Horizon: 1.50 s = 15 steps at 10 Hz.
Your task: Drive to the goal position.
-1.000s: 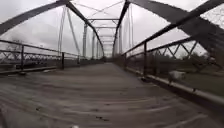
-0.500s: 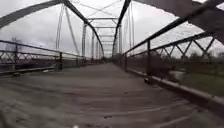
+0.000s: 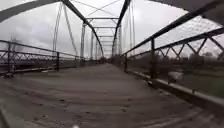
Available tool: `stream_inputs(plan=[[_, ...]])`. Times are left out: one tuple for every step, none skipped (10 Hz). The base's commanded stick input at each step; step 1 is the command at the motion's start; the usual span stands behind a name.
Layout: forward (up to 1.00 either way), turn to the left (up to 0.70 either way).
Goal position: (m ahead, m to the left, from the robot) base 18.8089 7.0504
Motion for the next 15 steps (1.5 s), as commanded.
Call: stream_inputs(plan=[[0.7,0.17],[0.7,0.35],[0.7,0.35],[0.7,0.35],[0.7,0.15],[0.7,0.0],[0.7,0.0],[0.7,0.0],[0.7,0.0],[0.7,0.0],[0.7,0.0],[0.7,0.0],[0.7,0.0],[0.7,0.0],[0.7,0.0]])
